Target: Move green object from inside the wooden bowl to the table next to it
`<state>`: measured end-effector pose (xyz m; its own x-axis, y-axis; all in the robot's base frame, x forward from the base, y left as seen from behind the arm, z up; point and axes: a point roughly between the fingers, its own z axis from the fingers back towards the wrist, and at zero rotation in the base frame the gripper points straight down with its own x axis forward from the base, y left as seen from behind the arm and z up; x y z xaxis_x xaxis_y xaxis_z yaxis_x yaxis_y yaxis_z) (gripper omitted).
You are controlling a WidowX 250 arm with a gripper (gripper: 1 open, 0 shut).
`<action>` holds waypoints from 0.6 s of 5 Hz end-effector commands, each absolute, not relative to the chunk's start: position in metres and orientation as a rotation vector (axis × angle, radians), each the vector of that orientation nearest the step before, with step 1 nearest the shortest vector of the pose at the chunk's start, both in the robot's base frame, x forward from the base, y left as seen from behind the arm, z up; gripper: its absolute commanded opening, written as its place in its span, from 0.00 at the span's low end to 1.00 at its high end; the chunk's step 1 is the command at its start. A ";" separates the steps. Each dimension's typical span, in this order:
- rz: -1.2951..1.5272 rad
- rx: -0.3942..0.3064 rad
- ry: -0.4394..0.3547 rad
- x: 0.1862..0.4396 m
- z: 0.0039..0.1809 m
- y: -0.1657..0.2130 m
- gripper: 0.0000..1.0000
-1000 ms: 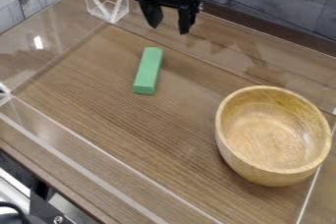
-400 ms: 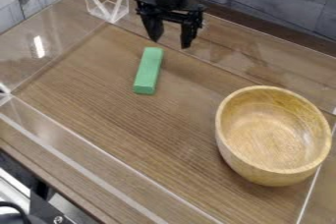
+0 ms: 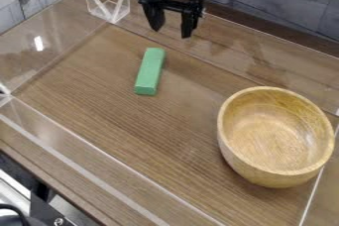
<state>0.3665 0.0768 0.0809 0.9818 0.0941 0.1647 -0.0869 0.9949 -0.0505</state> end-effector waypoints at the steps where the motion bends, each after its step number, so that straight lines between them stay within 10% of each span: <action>1: 0.057 -0.032 -0.223 0.369 0.102 0.080 0.00; 2: 0.024 -0.035 -0.219 0.363 0.102 0.075 1.00; 3: 0.043 -0.044 -0.227 0.357 0.111 0.069 1.00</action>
<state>0.3527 0.0691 0.0875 0.9863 0.0454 0.1586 -0.0361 0.9975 -0.0610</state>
